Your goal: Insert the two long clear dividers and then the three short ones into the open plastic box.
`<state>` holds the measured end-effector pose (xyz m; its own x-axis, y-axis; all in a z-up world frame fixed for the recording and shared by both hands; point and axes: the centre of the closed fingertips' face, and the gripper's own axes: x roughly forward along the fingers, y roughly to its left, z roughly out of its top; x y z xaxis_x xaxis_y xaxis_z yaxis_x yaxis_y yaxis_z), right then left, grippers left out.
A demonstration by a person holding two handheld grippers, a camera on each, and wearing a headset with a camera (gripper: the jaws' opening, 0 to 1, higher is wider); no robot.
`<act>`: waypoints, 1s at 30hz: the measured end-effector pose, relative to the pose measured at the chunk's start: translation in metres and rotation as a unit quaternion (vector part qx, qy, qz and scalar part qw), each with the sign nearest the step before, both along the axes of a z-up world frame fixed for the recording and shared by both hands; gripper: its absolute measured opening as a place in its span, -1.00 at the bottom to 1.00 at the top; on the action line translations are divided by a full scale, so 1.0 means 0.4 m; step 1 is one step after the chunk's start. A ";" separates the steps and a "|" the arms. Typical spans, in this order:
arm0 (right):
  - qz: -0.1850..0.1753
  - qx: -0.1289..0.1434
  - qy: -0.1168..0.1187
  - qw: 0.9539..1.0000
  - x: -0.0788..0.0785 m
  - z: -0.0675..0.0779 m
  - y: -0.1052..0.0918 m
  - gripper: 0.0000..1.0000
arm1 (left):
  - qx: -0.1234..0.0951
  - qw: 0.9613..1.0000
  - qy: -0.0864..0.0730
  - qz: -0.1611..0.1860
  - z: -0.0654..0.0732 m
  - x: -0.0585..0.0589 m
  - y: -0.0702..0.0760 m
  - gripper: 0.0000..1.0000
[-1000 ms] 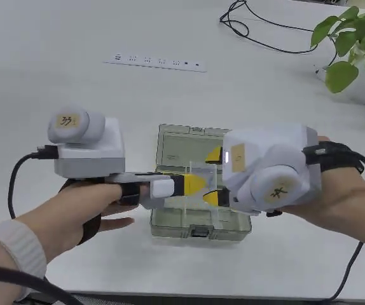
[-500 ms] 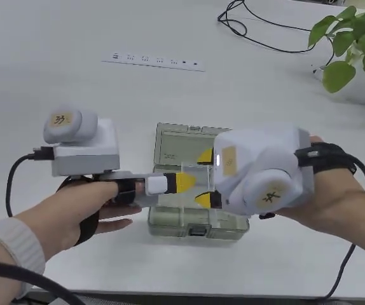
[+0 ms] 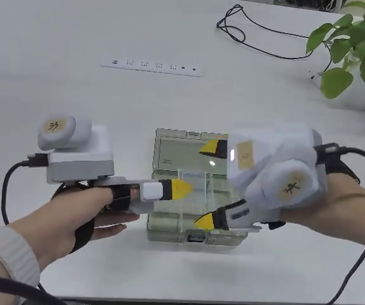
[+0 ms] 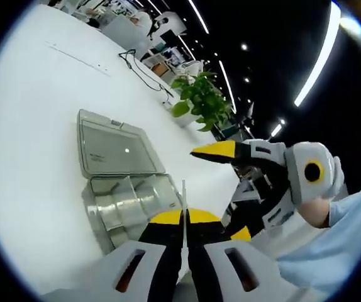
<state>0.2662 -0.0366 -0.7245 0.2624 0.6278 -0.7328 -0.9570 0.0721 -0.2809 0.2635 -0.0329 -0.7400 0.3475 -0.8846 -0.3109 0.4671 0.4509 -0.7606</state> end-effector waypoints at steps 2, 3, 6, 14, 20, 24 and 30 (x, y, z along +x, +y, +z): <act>-0.013 0.018 0.028 0.999 0.004 0.015 -0.008 0.24 | 0.004 1.000 -0.025 -0.018 0.010 -0.007 -0.002 -1.00; -0.020 0.023 0.048 0.998 0.008 0.021 -0.016 0.23 | 0.006 0.999 -0.035 -0.025 0.015 -0.009 -0.003 -1.00; -0.026 0.019 0.075 0.997 0.015 0.026 -0.038 0.23 | 0.010 0.998 -0.042 -0.036 0.016 -0.013 -0.003 -1.00; 0.006 -0.016 0.158 0.987 0.000 0.023 -0.062 0.08 | 0.029 0.987 -0.114 -0.107 0.028 -0.054 -0.018 -1.00; 0.030 0.003 0.250 0.968 -0.055 0.041 -0.032 -0.33 | 0.018 0.979 -0.149 -0.138 0.045 -0.087 -0.032 -1.00; 0.046 -0.023 0.273 0.961 -0.079 0.031 -0.030 -0.51 | 0.018 0.972 -0.176 -0.151 0.051 -0.099 -0.034 -1.00; 0.065 -0.032 0.339 0.938 -0.116 0.032 -0.025 -0.61 | 0.010 0.963 -0.194 -0.184 0.057 -0.133 -0.047 -1.00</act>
